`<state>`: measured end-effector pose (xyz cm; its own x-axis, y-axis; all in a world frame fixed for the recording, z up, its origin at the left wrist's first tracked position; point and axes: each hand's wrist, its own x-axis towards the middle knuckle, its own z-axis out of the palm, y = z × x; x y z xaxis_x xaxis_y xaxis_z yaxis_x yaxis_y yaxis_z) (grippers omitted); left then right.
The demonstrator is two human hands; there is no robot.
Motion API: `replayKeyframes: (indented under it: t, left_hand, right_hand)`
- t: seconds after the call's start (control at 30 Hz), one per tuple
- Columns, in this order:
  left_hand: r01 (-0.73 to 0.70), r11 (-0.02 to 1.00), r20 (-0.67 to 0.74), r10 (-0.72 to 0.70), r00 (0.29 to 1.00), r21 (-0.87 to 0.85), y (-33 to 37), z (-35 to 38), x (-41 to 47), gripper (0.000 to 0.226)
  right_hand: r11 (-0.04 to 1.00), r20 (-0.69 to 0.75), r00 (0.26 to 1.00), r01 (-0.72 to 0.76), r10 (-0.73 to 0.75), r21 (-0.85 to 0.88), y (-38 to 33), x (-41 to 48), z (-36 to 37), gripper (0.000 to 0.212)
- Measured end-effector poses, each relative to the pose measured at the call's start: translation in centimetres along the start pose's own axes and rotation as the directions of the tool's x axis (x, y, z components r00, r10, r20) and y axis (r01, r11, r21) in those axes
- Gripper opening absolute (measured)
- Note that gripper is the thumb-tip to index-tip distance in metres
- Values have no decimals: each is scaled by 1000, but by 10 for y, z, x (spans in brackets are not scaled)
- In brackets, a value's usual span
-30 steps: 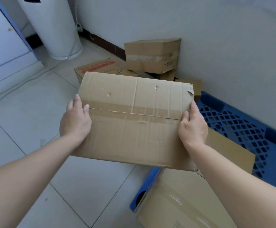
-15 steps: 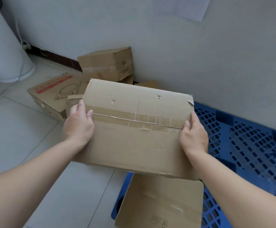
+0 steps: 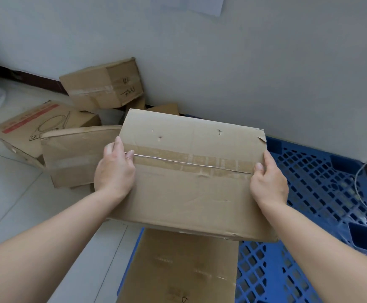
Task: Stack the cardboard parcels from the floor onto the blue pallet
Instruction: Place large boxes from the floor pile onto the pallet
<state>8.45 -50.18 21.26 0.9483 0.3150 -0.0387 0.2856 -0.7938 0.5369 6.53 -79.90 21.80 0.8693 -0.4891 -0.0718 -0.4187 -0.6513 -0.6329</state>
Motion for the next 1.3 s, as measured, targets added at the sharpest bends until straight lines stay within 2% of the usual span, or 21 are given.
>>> replayKeyframes:
  t: [0.37,0.73,1.03,1.3]
  left_hand:
    - [-80,996,80,84,993,-48,127,101,-45,48]
    - [-98,994,128,104,986,-52,234,185,-97,52]
    - [-125,990,194,136,971,-72,284,242,-123,48]
    - [-108,991,293,128,948,-83,298,288,-141,42]
  right_hand:
    - [996,-33,996,-86,85,-20,109,62,-106,47]
    - [989,-68,988,-142,140,-35,212,115,-185,47]
    - [981,-86,978,-193,191,-15,287,142,-212,47]
    - [971,-83,969,-237,234,-30,341,157,-212,47]
